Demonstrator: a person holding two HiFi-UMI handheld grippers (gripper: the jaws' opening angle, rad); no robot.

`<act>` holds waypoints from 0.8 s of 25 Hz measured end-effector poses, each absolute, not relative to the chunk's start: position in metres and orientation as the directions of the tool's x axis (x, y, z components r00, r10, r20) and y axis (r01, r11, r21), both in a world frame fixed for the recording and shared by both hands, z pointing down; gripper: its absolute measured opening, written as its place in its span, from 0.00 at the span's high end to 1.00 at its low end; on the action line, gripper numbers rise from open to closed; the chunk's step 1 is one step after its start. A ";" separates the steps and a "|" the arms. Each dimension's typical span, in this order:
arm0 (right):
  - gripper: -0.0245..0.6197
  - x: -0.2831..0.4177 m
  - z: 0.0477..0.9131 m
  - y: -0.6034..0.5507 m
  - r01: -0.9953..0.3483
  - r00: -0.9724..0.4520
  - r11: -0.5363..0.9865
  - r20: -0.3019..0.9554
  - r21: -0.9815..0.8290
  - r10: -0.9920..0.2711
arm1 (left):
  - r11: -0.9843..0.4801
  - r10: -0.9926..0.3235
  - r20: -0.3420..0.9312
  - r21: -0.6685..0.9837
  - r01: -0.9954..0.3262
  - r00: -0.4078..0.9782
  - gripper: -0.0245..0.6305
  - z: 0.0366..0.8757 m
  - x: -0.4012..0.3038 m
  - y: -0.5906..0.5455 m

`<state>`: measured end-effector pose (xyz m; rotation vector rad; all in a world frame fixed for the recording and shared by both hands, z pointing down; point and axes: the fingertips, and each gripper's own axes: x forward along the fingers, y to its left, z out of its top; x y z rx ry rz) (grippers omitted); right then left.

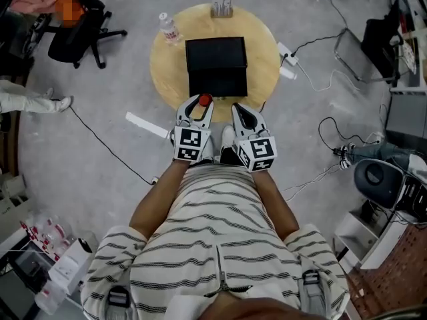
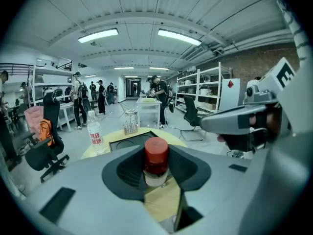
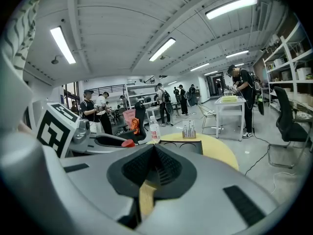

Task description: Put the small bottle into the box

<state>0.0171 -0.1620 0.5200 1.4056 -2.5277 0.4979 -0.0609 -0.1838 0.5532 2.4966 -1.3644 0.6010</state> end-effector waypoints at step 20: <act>0.93 0.034 0.538 -0.135 -0.844 -0.537 0.490 0.350 -0.218 -0.768 | -0.533 -0.732 0.506 -0.008 -0.846 0.456 0.73 0.596 -0.035 -0.196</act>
